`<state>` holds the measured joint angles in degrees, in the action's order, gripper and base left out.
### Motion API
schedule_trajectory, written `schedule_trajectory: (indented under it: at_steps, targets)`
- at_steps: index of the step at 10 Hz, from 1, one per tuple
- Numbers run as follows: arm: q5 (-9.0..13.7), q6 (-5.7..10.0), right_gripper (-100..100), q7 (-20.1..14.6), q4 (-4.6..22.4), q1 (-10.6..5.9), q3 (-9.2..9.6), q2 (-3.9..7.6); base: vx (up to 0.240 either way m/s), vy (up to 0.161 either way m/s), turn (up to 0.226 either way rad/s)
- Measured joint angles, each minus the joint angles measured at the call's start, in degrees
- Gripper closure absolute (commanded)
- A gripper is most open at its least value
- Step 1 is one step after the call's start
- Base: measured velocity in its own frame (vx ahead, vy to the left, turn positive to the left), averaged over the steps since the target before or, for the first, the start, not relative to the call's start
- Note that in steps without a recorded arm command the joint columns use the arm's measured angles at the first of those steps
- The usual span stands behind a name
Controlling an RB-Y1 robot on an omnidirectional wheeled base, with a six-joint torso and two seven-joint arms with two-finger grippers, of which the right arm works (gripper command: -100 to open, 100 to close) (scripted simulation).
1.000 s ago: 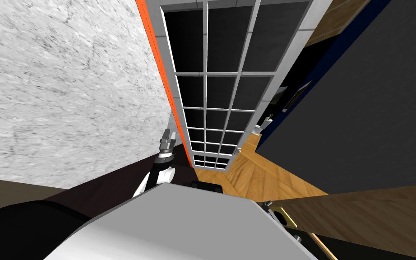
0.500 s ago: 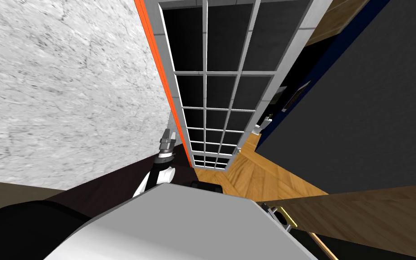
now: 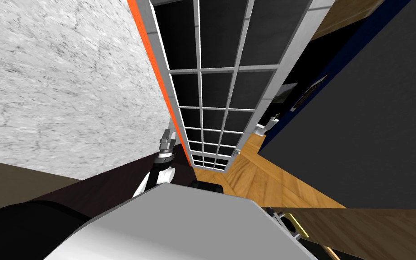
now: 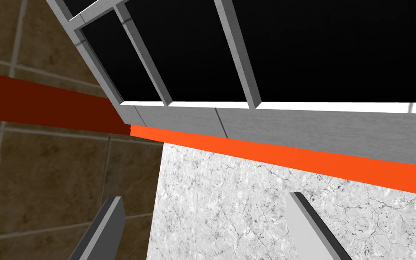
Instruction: Push the door open
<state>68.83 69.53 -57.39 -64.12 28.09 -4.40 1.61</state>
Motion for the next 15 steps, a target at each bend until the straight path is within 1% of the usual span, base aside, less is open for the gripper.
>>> schedule_trajectory:
  at_steps: [1, 3, 4, 5, 6, 7, 8, 9, 10, 11, 12, 13, 14, 15]
  targets:
    - [0.99, 0.2, 100, 0.55, 0.0, -0.52, -0.81, 0.47, 0.053, -0.167, 0.057]
    - [2.38, 1.37, 100, 1.2, -0.31, -0.5, -1.85, 0.58, 0.031, -0.15, 0.099]
    - [3.29, 2.07, 100, 0.79, 1.36, -1.55, -2.59, 1.03, 0.016, -0.139, 0.111]
    - [4.69, 2.26, 100, 1.46, 1.31, -1.98, -3.52, 1.13, 0.037, -0.127, 0.089]
    - [5.46, 2.92, 100, 1.93, 1.47, -2.16, -4.08, 0.96, 0.049, -0.159, 0.118]
    - [6.74, 3.27, 100, 2.76, 0.52, -1.74, -4.77, 0.63, 0.031, -0.168, 0.085]
    - [7.7, 3.91, 100, 3.15, 1.06, -2.23, -5.5, 0.59, 0.018, -0.132, 0.072]
    - [8.71, 4.01, 100, 3.91, -0.05, -1.84, -6.16, 0.55, 0.011, -0.112, 0.053]
    - [9.36, 4.74, 100, 4.0, 1.06, -2.79, -6.86, 0.71, 0.011, -0.093, 0.075]
    - [10.01, 5.41, 100, 4.03, 1.56, -3.17, -7.39, 0.65, 0.032, -0.12, 0.115]
    - [11.19, 5.99, 100, 4.11, 2.25, -3.63, -8.22, 0.55, 0.027, -0.169, 0.125]
    - [12.54, 6.72, 100, 4.6, 2.29, -3.87, -9.11, 0.06, 0.021, -0.165, 0.085]
    - [13.72, 7.11, 100, 5.36, 1.8, -3.83, -9.9, -0.24, 0.032, -0.206, 0.077]
    - [14.76, 7.97, 100, 6.14, 1.77, -4.23, -10.71, -0.83, 0.046, -0.189, 0.117]
